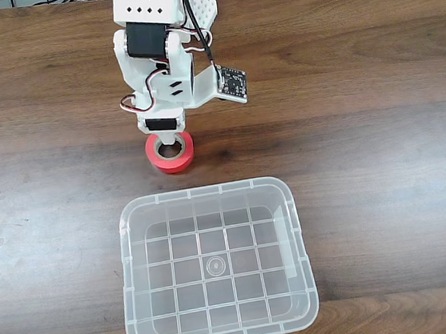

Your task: Grab the tape and place it in the box.

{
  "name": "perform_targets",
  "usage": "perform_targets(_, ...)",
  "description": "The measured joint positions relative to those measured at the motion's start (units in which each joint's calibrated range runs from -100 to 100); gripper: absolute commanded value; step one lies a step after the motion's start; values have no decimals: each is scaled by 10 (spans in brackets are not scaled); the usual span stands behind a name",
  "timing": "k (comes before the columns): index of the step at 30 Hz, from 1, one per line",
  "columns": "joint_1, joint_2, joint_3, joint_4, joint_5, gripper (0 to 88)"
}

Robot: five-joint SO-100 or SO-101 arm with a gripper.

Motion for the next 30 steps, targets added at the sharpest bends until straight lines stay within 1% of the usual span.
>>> perform_targets(17, 5, 0, -4, 3, 0, 49)
perform_targets(21, 13, -44, -23, 53, 0, 49)
perform_targets(27, 13, -169, -104, 178, -4, 49)
perform_targets(30, 13, -211, -131, 212, -2, 49)
